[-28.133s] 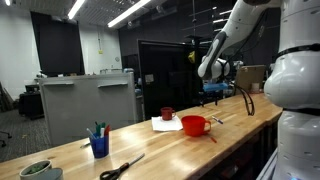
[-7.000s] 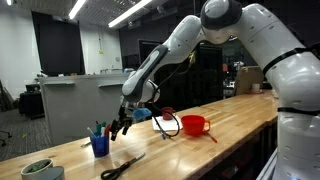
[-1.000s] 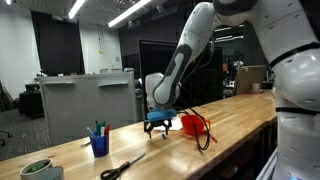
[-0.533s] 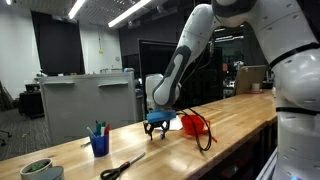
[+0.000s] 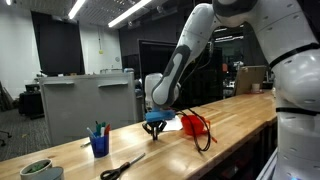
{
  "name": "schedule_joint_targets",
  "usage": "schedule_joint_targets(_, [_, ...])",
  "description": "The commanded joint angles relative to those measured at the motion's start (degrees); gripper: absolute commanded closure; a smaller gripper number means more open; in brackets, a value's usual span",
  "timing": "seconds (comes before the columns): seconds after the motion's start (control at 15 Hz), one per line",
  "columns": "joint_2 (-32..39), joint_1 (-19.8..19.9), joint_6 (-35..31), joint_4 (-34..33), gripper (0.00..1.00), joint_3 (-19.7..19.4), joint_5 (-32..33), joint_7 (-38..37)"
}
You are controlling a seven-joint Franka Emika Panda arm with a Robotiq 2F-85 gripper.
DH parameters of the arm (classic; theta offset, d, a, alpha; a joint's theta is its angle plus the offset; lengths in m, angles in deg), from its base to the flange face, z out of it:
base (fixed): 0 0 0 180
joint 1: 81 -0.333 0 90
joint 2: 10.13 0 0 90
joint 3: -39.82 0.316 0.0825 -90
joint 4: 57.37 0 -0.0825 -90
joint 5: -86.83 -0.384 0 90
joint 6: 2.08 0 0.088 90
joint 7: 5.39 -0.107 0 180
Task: Bring the blue sharpie closer to the cup
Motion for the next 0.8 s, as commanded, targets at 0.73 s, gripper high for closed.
schedule_joint_targets(0.73, [1.15,-0.59,-2.39,0.5,0.97,9.93,-12.71,18.89])
